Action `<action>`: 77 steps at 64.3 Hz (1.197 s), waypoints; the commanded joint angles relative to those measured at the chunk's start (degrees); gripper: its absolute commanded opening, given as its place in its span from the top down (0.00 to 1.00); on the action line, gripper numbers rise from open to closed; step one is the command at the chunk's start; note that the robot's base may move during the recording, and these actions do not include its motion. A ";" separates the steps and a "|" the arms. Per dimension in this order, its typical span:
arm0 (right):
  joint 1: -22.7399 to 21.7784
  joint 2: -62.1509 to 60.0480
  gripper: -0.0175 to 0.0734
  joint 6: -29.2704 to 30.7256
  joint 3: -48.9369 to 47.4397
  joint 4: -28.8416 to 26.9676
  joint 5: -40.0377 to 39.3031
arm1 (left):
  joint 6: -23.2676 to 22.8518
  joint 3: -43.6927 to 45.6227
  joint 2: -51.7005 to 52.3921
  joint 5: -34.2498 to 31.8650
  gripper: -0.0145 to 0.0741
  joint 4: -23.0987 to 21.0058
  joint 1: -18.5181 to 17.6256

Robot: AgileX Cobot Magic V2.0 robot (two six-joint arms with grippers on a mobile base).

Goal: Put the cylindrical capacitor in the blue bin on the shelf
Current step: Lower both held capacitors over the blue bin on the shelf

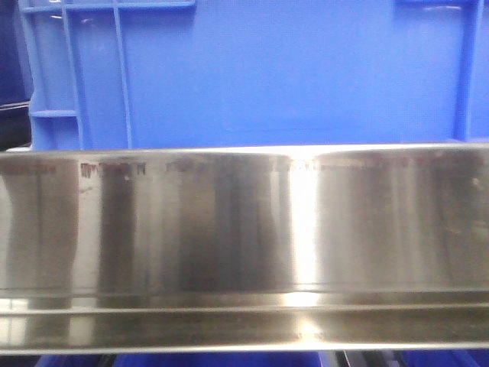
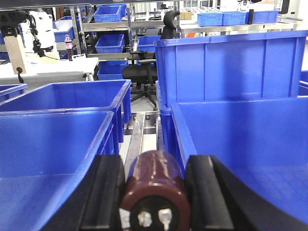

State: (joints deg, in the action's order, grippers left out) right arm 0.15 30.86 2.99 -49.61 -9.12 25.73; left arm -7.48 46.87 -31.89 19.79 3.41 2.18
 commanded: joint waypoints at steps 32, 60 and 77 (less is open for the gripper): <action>0.15 0.78 0.99 1.73 -0.85 -8.58 -1.64 | 3.02 1.59 -1.64 -0.85 0.96 -4.34 -1.31; 14.75 22.29 0.99 9.14 -12.91 -13.95 -0.49 | 15.60 23.34 -29.84 3.33 0.96 -11.26 -23.11; 23.57 38.18 0.99 10.20 -20.80 -12.22 -0.34 | 14.54 35.72 -45.92 11.57 0.96 -11.78 -26.93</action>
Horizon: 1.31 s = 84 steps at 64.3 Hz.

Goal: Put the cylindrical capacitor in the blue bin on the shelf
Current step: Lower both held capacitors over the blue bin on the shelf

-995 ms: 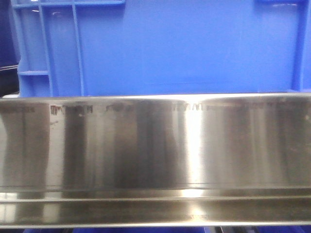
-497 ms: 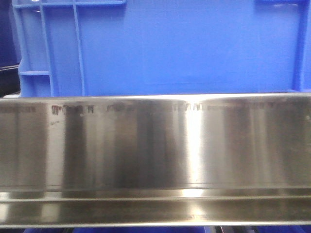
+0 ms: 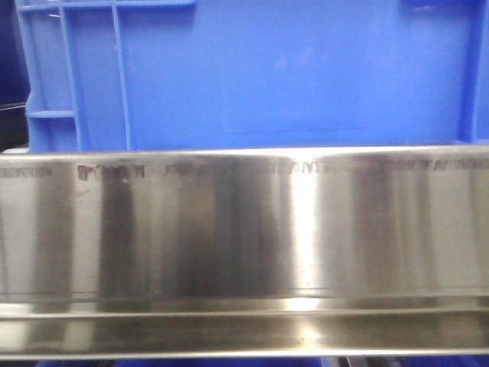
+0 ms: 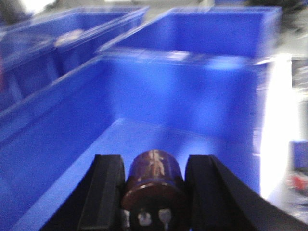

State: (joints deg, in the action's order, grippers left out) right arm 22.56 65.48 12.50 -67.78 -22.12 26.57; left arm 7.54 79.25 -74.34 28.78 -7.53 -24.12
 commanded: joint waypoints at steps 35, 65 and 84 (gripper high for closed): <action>1.50 9.89 0.22 0.69 -7.68 0.77 2.55 | -0.53 6.52 -8.04 6.80 0.29 -2.60 -0.63; 1.50 6.31 0.28 0.69 -7.68 0.93 5.19 | -0.62 8.99 -5.96 6.27 0.55 -2.60 -0.63; 1.50 0.48 0.98 0.69 -7.43 2.52 9.67 | -0.62 8.68 -0.95 12.61 0.96 -2.60 -0.63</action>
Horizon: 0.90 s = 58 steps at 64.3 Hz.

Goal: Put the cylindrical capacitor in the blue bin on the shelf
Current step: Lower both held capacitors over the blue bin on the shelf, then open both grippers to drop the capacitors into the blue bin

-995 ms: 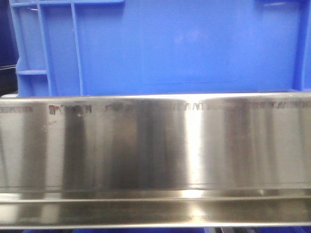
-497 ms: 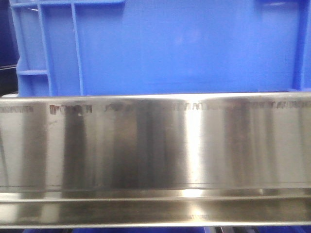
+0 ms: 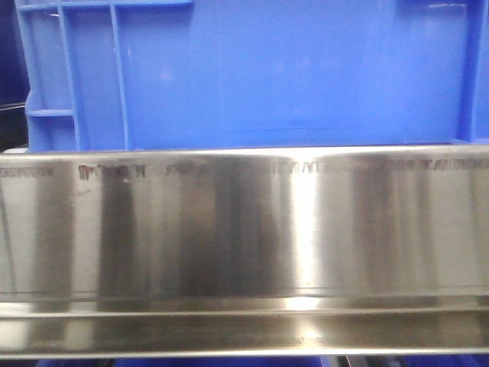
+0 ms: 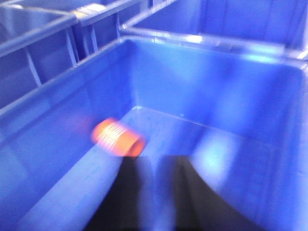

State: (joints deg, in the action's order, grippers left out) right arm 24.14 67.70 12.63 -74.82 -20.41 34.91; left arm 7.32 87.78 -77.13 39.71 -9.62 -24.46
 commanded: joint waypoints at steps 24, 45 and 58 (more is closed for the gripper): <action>-0.07 -20.50 0.99 0.56 18.06 1.68 -13.34 | -5.92 -23.13 19.96 -21.08 0.96 -0.51 -0.19; -0.07 -36.42 0.99 0.56 31.38 1.76 -16.90 | -6.27 -46.16 40.57 -31.95 0.96 -2.03 -0.19; -0.07 -43.73 0.99 0.56 37.71 1.91 -14.15 | -6.27 -54.82 52.05 -30.91 0.96 -2.03 -0.19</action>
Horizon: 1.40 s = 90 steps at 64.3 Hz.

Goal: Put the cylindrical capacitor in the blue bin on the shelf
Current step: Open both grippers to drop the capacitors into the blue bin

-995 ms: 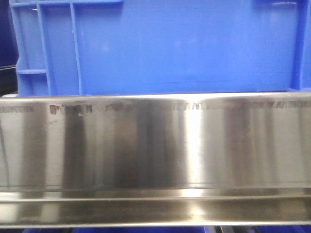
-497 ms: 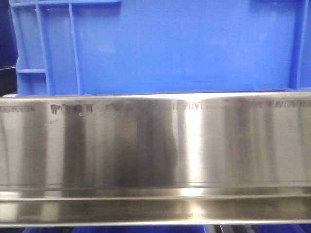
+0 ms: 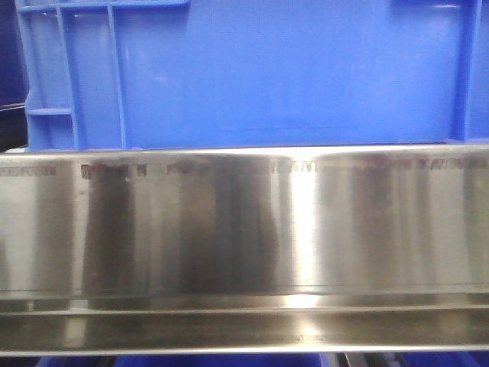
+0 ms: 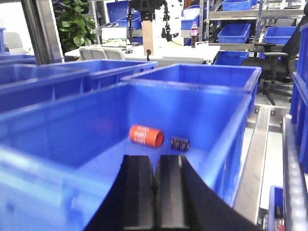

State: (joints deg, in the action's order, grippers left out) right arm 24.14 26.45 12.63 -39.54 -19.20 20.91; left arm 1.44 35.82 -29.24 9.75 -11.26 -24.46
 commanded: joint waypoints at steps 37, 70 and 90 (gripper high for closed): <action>-0.07 -8.27 0.99 0.56 4.84 -0.18 1.33 | -0.39 -6.35 12.49 -0.01 0.96 -0.38 -0.19; -4.57 -9.12 0.99 0.56 12.88 0.60 -12.34 | -0.39 -6.35 12.49 -0.01 0.96 -0.38 -0.19; -14.32 -17.28 0.99 0.62 29.91 9.74 -22.21 | -0.39 -6.35 12.49 -0.01 0.96 -0.38 -0.19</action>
State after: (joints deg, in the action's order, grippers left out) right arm 10.43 11.74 12.66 -11.73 -14.28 -1.95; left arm 1.44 29.49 -17.00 10.44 -11.37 -24.46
